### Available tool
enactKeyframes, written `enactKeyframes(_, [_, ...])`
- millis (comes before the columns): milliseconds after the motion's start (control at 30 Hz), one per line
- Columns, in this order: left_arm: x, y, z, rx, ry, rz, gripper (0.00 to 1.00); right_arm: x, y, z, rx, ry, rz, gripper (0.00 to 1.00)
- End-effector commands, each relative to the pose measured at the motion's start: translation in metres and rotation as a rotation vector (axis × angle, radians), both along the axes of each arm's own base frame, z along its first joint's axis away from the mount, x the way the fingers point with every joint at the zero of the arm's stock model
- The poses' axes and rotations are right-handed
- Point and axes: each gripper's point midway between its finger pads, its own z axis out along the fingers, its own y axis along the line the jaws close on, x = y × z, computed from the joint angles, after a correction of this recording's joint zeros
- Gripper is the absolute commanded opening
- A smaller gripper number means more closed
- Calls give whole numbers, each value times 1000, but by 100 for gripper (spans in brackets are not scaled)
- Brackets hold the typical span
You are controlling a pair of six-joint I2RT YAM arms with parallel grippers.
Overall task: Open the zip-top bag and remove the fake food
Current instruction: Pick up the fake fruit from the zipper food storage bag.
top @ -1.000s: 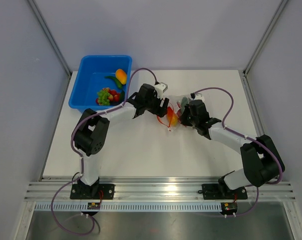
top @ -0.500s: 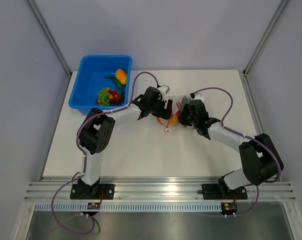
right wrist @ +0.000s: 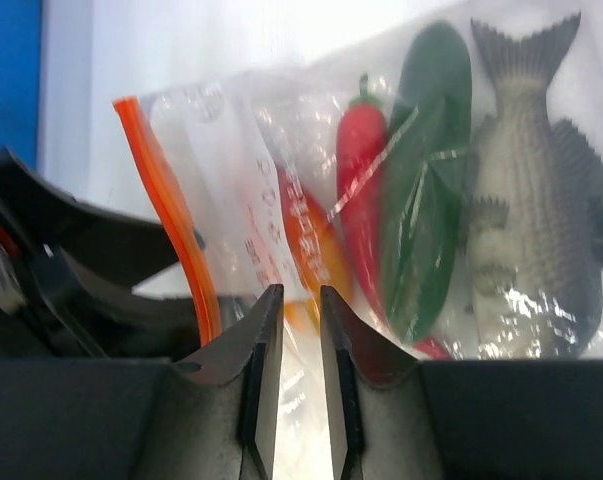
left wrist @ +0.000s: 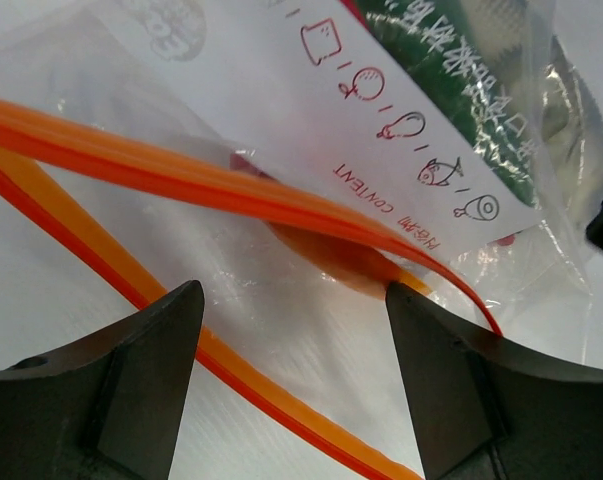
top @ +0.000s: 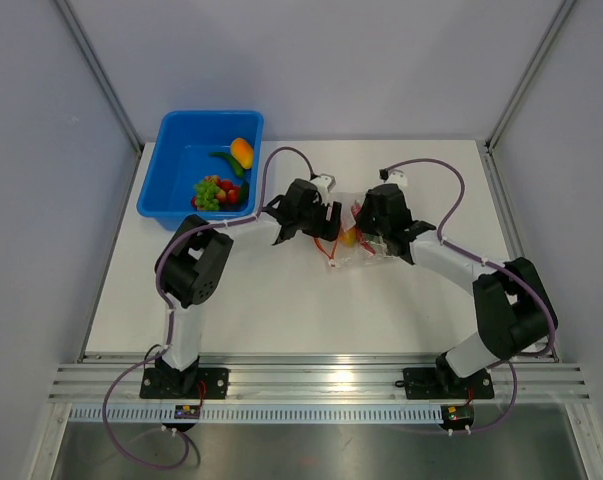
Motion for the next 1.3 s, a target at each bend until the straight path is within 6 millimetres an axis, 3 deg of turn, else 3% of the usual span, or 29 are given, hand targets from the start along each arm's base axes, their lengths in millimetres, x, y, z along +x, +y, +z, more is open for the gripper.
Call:
enactKeyframes(0, [12, -6, 39, -60, -120, 2, 77, 23, 3, 13, -38, -31, -40, 27])
enactKeyframes(267, [11, -3, 49, -83, -181, -2, 81, 46, 3, -4, -81, 32, -99, 22])
enactKeyframes(533, [8, -6, 62, -130, -221, -23, 86, 53, 11, -31, -67, 107, -75, 21])
enactKeyframes(833, [12, -6, 42, -95, -206, -21, 87, 61, 32, -54, -32, 179, -20, 20])
enactKeyframes(1267, [28, 6, 15, 2, -182, 51, 87, 55, 32, -54, -11, 181, 9, 19])
